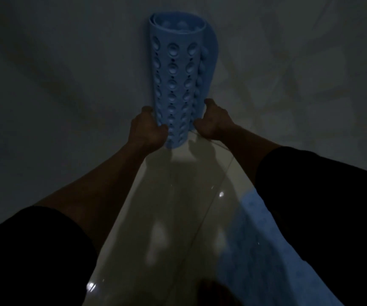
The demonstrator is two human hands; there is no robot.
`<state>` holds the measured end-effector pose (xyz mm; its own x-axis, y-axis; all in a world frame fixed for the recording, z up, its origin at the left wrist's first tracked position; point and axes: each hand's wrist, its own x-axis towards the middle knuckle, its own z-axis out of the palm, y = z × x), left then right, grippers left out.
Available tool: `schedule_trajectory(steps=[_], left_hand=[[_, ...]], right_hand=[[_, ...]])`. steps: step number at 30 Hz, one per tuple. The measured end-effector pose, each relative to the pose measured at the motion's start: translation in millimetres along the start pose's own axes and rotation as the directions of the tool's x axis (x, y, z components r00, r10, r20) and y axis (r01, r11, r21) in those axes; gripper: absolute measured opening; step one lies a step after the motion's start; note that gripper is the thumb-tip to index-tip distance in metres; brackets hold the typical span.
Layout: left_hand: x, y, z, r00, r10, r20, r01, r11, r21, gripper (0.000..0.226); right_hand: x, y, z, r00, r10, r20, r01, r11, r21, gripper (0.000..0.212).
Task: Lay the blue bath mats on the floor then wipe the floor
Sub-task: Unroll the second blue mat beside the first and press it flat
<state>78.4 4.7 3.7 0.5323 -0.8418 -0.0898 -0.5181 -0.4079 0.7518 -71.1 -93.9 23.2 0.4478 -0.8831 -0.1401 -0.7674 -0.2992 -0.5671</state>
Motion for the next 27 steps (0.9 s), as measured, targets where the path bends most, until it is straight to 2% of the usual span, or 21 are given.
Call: schedule_trajectory(steps=[4,8,11,14,17,19,21,24,27], left_hand=[[35,0,11,0.987,0.107,-0.121,-0.120,0.987,-0.105,0.078],[66,-5,20,0.940,0.285,-0.186,-0.317,0.933,-0.170,0.077],[77,-7,22,0.903,0.378,-0.202,-0.411,0.898,-0.159,0.075],[86,-9,26,0.866,0.444,-0.231,-0.481,0.866,-0.136,0.067],[96,-14,29,0.871,0.438,-0.220,-0.471,0.873,-0.127,0.082],[112,-29,36,0.887,0.408,-0.217,-0.443,0.885,-0.145,0.089],[113,-34,39,0.901,0.373,-0.221,-0.411,0.897,-0.162,0.090],[91,-15,29,0.924,0.335,-0.184,-0.372,0.898,-0.235,0.080],[85,-12,26,0.942,0.293,-0.164,-0.332,0.888,-0.319,0.076]], right_hand=[[45,9,14,0.994,0.070,-0.087,-0.055,0.985,0.165,0.065],[66,12,30,0.957,0.203,-0.206,-0.113,0.918,0.381,0.061],[71,11,46,0.911,0.248,-0.328,-0.047,0.855,0.516,0.054],[74,12,53,0.894,0.244,-0.376,-0.002,0.841,0.540,0.047],[82,16,54,0.879,0.216,-0.424,0.002,0.890,0.456,0.045],[86,17,54,0.905,0.174,-0.387,-0.013,0.924,0.383,0.039],[86,15,54,0.939,0.162,-0.303,-0.030,0.918,0.396,0.037],[80,9,53,0.974,0.109,-0.198,0.001,0.873,0.488,0.056],[71,4,47,0.989,-0.053,-0.141,0.109,0.900,0.421,0.080]])
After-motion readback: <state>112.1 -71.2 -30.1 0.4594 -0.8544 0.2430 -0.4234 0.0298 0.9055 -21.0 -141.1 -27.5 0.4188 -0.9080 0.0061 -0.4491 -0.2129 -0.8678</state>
